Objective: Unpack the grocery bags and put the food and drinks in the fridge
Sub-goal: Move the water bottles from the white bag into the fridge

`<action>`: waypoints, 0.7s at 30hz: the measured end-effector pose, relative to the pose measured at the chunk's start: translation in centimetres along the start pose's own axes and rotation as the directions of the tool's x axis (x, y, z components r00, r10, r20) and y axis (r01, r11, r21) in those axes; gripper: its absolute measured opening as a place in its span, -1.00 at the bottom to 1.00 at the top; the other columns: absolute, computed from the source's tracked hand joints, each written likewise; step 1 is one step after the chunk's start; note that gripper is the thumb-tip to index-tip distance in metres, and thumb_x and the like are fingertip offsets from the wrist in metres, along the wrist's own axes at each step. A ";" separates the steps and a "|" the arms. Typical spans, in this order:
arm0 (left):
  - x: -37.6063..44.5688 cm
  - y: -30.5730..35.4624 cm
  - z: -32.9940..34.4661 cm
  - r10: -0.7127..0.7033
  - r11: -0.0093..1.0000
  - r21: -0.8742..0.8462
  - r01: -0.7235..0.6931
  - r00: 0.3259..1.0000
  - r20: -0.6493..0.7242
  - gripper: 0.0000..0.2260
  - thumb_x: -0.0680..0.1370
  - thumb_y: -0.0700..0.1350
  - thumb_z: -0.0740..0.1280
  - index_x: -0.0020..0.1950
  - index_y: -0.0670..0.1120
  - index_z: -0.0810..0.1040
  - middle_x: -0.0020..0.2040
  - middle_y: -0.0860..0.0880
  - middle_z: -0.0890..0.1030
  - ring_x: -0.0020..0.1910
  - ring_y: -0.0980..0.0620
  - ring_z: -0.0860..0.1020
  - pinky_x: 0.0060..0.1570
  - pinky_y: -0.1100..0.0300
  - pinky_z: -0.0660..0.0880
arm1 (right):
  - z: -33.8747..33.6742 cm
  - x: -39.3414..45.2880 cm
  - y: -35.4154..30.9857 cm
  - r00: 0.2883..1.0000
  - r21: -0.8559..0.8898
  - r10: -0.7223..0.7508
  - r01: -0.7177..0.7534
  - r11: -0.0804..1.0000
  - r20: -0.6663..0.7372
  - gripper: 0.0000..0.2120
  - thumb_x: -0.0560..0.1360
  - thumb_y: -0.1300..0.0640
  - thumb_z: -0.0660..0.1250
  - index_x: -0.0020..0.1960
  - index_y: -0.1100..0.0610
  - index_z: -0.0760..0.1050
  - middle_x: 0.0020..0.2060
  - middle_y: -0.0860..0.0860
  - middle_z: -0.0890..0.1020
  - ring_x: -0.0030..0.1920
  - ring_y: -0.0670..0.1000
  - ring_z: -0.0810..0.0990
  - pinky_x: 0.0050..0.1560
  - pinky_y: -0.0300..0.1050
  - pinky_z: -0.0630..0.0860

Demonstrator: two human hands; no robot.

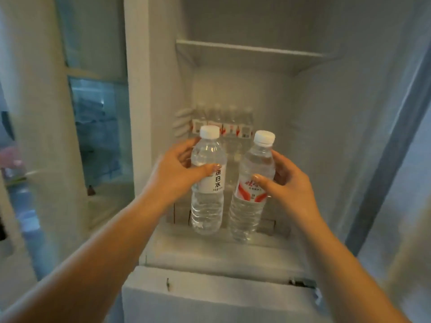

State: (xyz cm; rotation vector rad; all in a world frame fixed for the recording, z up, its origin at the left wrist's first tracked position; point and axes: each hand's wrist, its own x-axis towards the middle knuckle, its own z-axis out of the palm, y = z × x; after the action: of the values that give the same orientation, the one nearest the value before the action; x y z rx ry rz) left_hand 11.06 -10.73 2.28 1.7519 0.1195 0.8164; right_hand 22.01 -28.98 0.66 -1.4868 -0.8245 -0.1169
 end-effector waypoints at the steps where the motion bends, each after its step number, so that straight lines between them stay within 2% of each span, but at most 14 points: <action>1: 2.0 -0.2 0.5 0.014 0.999 -0.029 -0.014 1.000 0.023 -0.35 0.25 -0.09 0.52 0.32 0.01 0.46 0.07 0.13 0.64 0.05 0.20 0.60 0.08 0.18 0.54 | -0.1 1.4 0.1 1.000 -0.001 -0.008 0.008 1.000 -0.028 -0.51 0.37 0.37 0.43 0.10 -0.13 0.46 -0.05 -0.22 0.63 -0.07 -0.26 0.62 -0.13 -0.37 0.52; 5: 8.9 -1.1 3.5 0.077 0.992 -0.099 -0.073 0.996 0.033 -0.47 0.24 -0.12 0.53 0.15 0.15 0.49 -0.06 0.26 0.62 -0.03 0.27 0.60 0.04 0.22 0.54 | -0.8 6.9 1.1 0.996 -0.033 -0.036 0.033 0.999 -0.088 -0.57 0.39 0.33 0.43 0.13 -0.07 0.49 -0.03 -0.17 0.64 -0.04 -0.20 0.63 -0.13 -0.32 0.55; 8: 13.0 -1.6 5.6 0.121 0.986 -0.118 -0.115 0.992 0.037 -0.46 0.36 -0.25 0.49 0.28 0.03 0.45 -0.07 0.27 0.57 -0.11 0.37 0.56 -0.06 0.38 0.52 | -1.8 11.0 2.6 0.995 -0.060 -0.045 0.040 0.997 -0.093 -0.56 0.40 0.29 0.43 0.24 0.04 0.49 0.03 -0.10 0.65 -0.02 -0.15 0.64 -0.05 -0.24 0.59; 10: 15.1 -2.1 6.9 0.133 0.988 -0.090 -0.128 0.990 0.052 -0.43 0.38 -0.24 0.47 0.36 -0.02 0.41 -0.02 0.24 0.54 -0.08 0.36 0.52 -0.06 0.39 0.49 | -2.4 13.6 4.0 0.996 -0.074 -0.021 0.014 0.997 -0.089 -0.50 0.40 0.26 0.43 0.31 0.07 0.44 0.08 -0.06 0.64 -0.02 -0.13 0.65 -0.09 -0.21 0.60; 14: 18.6 -4.4 9.3 0.117 0.993 -0.040 -0.115 0.993 0.032 -0.42 0.39 -0.17 0.48 0.38 -0.02 0.39 0.20 0.06 0.57 0.11 0.12 0.56 0.14 0.10 0.52 | -3.1 17.7 8.0 0.993 -0.093 0.034 -0.044 0.995 -0.112 -0.43 0.39 0.17 0.46 0.36 0.03 0.39 0.19 -0.05 0.58 0.11 -0.04 0.60 0.06 -0.03 0.58; 17: 20.3 -6.2 10.7 0.095 0.995 -0.044 -0.094 0.995 0.024 -0.44 0.40 -0.18 0.47 0.37 -0.01 0.40 0.18 0.06 0.57 0.14 0.07 0.55 0.18 0.00 0.50 | -3.2 19.6 10.4 0.989 -0.091 0.062 -0.074 0.993 -0.131 -0.42 0.38 0.16 0.46 0.36 0.00 0.39 0.21 -0.05 0.57 0.14 -0.01 0.58 0.11 0.04 0.56; 19: 21.3 -7.4 11.3 0.079 0.995 -0.061 -0.077 0.996 0.033 -0.44 0.40 -0.19 0.47 0.37 -0.02 0.40 0.17 0.07 0.56 0.15 0.07 0.54 0.20 -0.02 0.48 | -3.5 20.5 11.7 0.990 -0.068 0.060 -0.069 0.995 -0.125 -0.44 0.39 0.19 0.45 0.35 0.01 0.40 0.19 -0.07 0.57 0.11 -0.03 0.59 0.09 0.00 0.57; 21: 22.4 -8.2 12.0 0.067 0.996 -0.068 -0.065 0.997 0.040 -0.44 0.40 -0.19 0.47 0.36 -0.01 0.40 0.19 0.06 0.56 0.17 0.07 0.54 0.21 -0.03 0.48 | -3.8 21.1 12.4 0.990 -0.054 0.059 -0.066 0.996 -0.125 -0.49 0.42 0.21 0.42 0.33 0.00 0.41 0.14 -0.11 0.58 0.06 -0.08 0.61 0.01 -0.14 0.58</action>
State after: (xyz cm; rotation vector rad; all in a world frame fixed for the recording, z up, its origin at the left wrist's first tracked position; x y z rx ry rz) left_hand 37.41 -7.01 3.92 1.7168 0.0060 0.8216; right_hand 45.73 -22.09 2.49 -1.5428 -0.6788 -0.1855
